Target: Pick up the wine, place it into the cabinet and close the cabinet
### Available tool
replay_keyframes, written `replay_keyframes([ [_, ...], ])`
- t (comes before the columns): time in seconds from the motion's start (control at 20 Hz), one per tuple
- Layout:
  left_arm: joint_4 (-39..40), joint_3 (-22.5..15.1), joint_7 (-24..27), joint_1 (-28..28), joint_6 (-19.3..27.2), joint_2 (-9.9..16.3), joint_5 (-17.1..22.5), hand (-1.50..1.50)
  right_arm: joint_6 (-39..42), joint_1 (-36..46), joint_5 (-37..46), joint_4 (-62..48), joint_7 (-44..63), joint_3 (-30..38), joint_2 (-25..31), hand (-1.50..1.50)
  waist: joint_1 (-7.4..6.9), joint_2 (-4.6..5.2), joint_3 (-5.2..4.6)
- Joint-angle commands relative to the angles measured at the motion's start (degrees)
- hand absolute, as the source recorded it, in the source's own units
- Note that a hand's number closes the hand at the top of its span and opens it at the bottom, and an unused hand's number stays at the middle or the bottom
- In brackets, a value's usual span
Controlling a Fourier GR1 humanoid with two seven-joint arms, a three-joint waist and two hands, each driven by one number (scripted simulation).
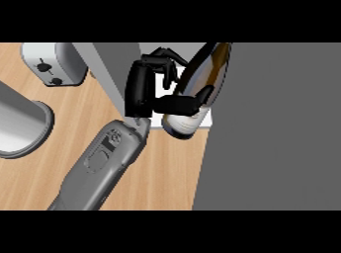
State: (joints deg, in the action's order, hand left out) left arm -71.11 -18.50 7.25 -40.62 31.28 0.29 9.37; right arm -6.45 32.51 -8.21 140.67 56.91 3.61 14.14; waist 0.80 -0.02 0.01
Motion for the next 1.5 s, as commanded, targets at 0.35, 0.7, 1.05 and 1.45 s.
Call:
replay_keyframes([
  [0.35, 15.5, 0.4, 14.4, -0.6, -1.6, -0.3, 5.6, 1.50, 0.7, -1.7, -5.6, 3.5, 0.5, 1.2, -1.1, -1.50, 0.59, 0.24, -0.03],
  [0.7, 20.0, -2.7, 15.2, -2.4, 0.8, -0.3, 8.9, 1.50, 2.0, -3.7, -7.5, 4.5, 0.6, 3.2, -0.6, -1.50, 0.36, 0.06, 0.00],
  [1.05, 27.8, -6.4, 20.7, -2.6, 1.4, -0.3, 12.8, 1.50, 1.1, 2.5, -9.1, 0.6, 1.7, 4.7, 0.3, -1.50, 0.72, 0.14, -0.03],
  [1.45, 38.4, -5.6, 28.9, -5.6, 1.8, -0.3, 14.6, 1.50, 2.0, 0.0, -7.2, 2.5, 0.7, 3.2, 0.0, -1.50, 1.00, 0.26, -0.04],
])
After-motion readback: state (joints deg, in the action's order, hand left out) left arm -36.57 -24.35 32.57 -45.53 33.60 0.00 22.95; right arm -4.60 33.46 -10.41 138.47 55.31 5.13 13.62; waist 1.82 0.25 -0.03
